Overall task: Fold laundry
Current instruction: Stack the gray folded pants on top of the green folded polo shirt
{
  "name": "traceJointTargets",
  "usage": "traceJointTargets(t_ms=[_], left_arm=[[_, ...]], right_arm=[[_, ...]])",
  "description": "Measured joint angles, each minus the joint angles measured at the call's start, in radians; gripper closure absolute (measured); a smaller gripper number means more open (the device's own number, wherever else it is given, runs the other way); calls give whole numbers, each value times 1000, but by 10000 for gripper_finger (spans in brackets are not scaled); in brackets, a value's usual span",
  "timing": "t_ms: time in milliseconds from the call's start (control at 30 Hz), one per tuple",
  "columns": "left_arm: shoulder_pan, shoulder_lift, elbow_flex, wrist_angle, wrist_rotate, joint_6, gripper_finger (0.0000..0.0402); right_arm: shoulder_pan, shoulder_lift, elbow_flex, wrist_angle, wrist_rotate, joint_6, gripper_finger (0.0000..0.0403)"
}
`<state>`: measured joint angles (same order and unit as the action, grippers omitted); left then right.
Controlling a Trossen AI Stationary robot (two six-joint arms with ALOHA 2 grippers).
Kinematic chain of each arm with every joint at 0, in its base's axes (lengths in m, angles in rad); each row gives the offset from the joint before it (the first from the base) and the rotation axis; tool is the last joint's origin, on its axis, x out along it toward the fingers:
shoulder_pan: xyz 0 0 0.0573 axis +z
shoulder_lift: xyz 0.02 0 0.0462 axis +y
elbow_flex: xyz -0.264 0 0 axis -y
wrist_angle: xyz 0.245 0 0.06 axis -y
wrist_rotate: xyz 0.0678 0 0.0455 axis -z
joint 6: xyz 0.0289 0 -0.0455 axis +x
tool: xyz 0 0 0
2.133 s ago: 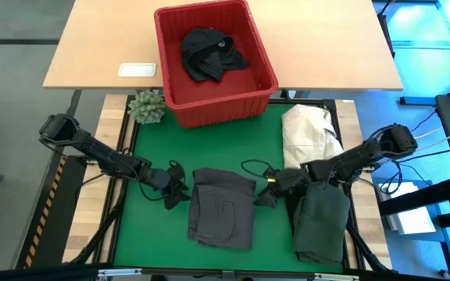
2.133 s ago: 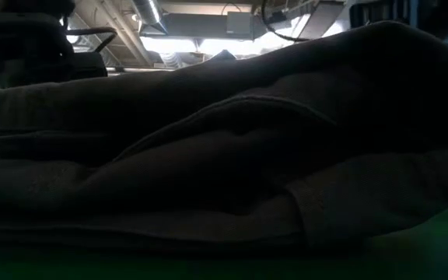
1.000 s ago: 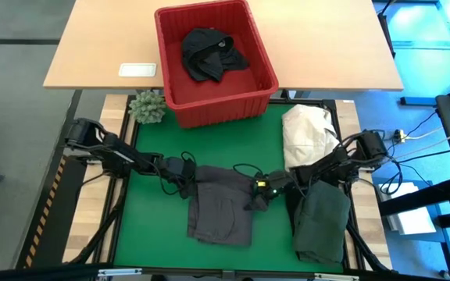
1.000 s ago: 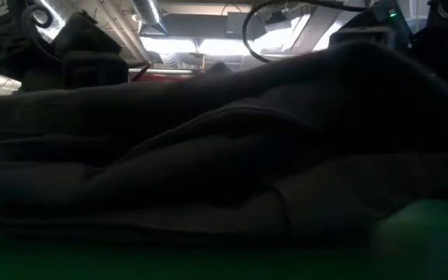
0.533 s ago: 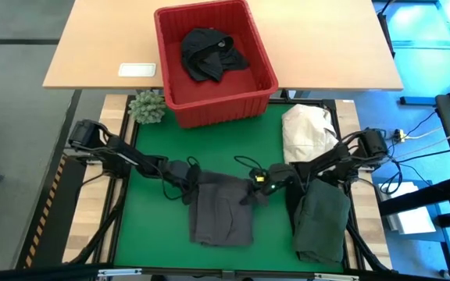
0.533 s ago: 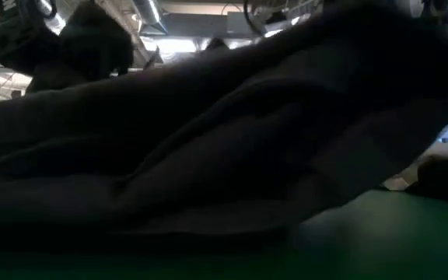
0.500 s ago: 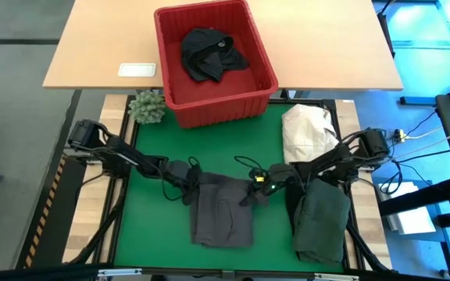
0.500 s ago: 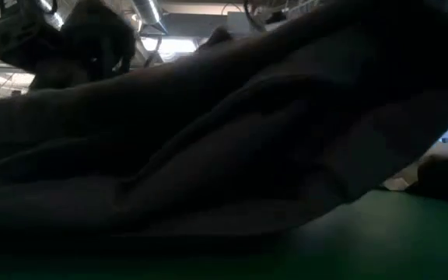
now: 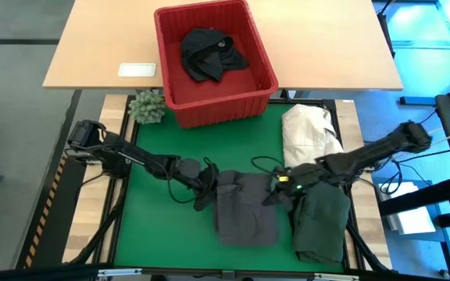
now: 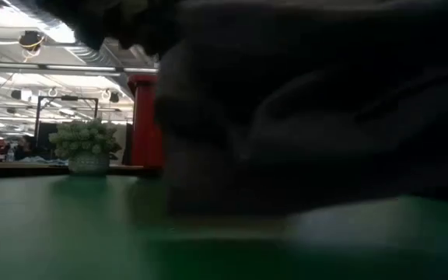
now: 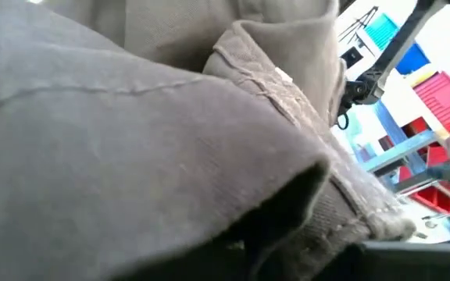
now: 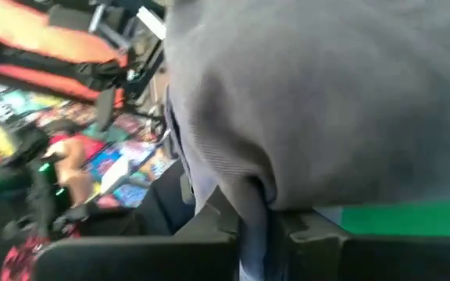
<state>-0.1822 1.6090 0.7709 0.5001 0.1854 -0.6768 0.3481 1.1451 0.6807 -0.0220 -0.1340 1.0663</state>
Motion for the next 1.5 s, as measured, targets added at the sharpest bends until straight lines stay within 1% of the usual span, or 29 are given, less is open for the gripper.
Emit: traceJointTargets(t_ms=[100,167,233,400,533,700,800,933,1033,1133,1233,1367,1500], left_arm=[[8,0,81,-68,0,53,395],[15,0,130,-120,0,84,395],[25,-1,173,-161,0,107,395],[40,11,263,-231,8,146,395],[44,72,328,-252,43,157,395],[45,182,422,-258,105,156,395],[45,241,483,-258,142,157,395],[45,286,549,-258,168,157,379],[45,288,568,-266,173,173,372],[45,286,569,-290,181,194,369],[45,277,569,-341,239,239,367],[45,260,569,-407,296,273,366],[45,240,570,-488,313,322,365]], right_arm=[[54,-81,52,-197,100,42,390],[88,-109,92,-275,148,78,390],[120,-124,128,-355,173,110,390],[191,-120,217,-482,228,162,390],[227,-118,240,-507,252,191,391],[274,-123,242,-571,274,255,390],[303,-122,242,-580,296,282,390],[354,-133,242,-582,324,337,391],[402,-151,242,-599,373,391,391],[450,-178,242,-656,432,456,391],[493,-203,242,-699,484,521,391],[547,-245,242,-714,539,573,391],[577,-265,242,-713,578,587,391]])
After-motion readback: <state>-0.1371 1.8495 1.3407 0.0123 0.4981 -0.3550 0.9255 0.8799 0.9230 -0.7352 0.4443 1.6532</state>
